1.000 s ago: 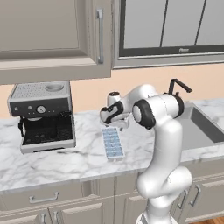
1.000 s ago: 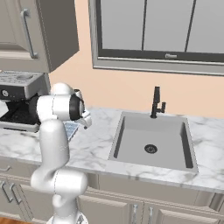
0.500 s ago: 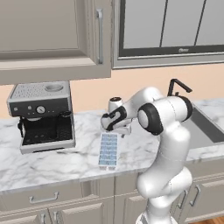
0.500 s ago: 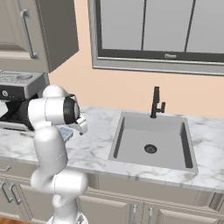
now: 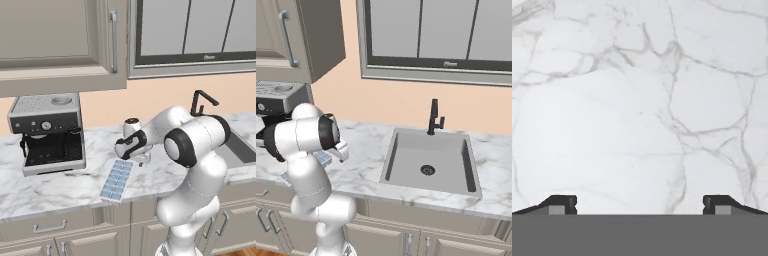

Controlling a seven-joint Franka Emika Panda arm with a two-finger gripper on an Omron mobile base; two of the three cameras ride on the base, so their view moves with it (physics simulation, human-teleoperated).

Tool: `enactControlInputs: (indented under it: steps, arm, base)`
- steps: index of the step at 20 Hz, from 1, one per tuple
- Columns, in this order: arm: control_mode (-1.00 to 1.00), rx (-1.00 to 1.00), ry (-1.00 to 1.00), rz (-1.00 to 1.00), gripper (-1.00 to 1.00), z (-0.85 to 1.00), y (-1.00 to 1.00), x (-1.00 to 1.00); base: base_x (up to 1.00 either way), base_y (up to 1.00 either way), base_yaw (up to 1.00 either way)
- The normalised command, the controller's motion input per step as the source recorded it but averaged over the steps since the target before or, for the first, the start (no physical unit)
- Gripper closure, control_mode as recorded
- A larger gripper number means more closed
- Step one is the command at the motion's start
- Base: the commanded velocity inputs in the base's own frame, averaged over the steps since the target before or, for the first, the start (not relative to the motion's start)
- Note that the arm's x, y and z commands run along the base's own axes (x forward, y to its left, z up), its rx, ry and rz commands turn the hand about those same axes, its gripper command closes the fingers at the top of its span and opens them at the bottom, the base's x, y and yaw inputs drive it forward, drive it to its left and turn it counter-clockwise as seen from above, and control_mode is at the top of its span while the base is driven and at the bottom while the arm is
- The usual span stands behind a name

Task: The ice cube tray has been filled with water. Take the tray and place it in the freezer to make ice. Close the freezer door after placing the tray.

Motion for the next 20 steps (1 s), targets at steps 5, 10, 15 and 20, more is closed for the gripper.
enactControlInputs:
  steps: [5,10,15,20]
  arm:
    - [-1.0,0.0,0.0,0.0,-1.0,-0.24,0.19,-0.86]
    - [-1.0,0.0,-0.06,0.0,-1.0,0.05,-0.14,-0.23]
    - [-1.0,0.01,-0.05,0.0,-1.0,0.17,-0.36,0.0]
    - [-1.0,0.03,-0.07,0.0,-1.0,0.29,-0.22,-0.07]
  base:
    - [0.0,0.0,0.0]
    - [0.0,0.0,0.0]
    - [0.0,0.0,0.0]
    - [0.0,0.0,0.0]
